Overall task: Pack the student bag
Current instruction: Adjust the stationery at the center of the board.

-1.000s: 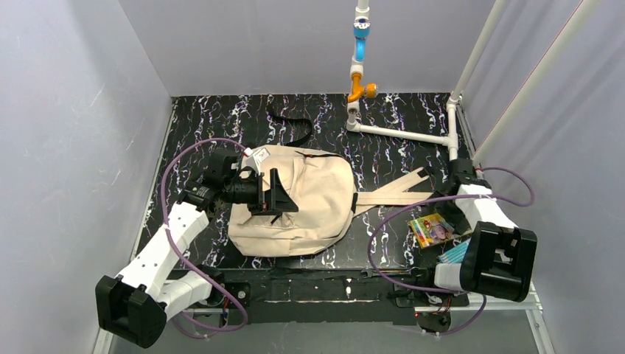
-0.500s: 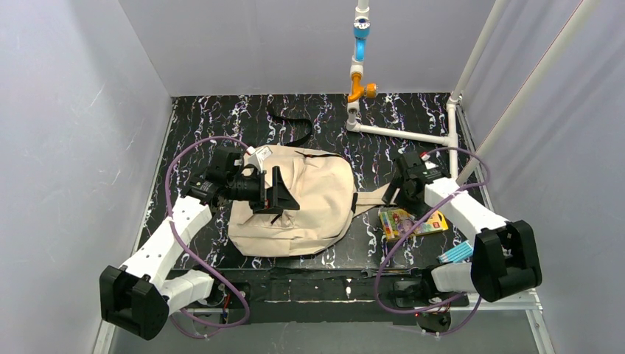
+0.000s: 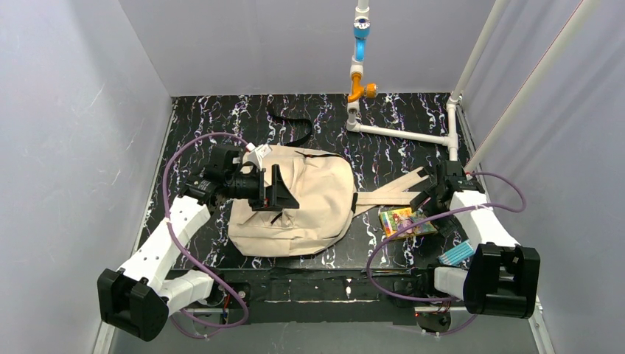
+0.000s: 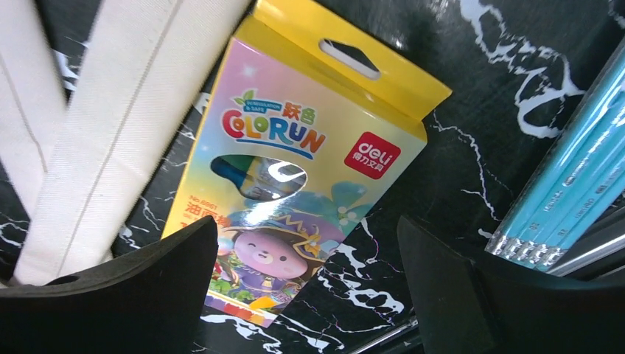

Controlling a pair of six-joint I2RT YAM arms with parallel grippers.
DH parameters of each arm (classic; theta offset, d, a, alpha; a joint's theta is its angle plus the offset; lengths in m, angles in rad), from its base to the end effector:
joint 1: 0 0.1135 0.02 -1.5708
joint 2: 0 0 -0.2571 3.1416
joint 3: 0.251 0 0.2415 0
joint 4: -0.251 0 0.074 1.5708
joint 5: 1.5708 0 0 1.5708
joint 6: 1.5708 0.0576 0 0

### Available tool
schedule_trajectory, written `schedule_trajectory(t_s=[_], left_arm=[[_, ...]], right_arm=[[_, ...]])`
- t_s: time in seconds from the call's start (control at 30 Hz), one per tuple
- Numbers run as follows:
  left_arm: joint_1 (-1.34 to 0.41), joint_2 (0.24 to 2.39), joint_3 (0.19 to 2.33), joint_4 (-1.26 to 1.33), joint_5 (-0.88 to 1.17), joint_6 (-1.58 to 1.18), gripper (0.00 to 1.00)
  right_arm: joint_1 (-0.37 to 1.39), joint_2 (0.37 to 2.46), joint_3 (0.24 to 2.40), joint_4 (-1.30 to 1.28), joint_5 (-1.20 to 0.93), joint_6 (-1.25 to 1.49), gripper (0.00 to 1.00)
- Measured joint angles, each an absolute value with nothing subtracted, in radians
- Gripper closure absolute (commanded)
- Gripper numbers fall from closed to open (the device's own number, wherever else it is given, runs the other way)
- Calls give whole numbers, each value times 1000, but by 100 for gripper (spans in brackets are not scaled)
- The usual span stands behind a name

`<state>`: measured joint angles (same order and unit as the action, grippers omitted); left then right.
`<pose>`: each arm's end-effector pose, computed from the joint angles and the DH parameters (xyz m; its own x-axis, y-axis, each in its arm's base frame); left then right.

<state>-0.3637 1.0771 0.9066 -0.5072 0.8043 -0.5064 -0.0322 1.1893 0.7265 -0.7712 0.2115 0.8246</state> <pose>0.1980 -0.1198 0.2879 -0.8865 -0.0225 -0.4622 0.3902 0.5005 -0.7728 0.2030 -0.0186 0.1784 -0.5663 0.7365 -0.3698 0.7611 0.6395 0.1082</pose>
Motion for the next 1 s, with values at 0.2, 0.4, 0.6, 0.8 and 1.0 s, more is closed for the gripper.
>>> schedule_trajectory(t_s=[0.2, 0.4, 0.6, 0.8, 1.0], left_arm=[[-364, 1077, 968, -560, 799, -469, 6], [-364, 1075, 1009, -604, 782, -442, 5], [-364, 1076, 1009, -620, 768, -441, 5], [-364, 1076, 1009, -636, 767, -437, 5], [-364, 1076, 1009, -637, 767, -427, 5]], right_arm=[[-40, 1211, 664, -697, 157, 828, 2], [-40, 1234, 657, -650, 147, 829, 2], [-40, 1258, 661, -645, 146, 847, 2], [-44, 1279, 678, -654, 136, 880, 3], [-43, 1300, 680, -609, 24, 823, 8]])
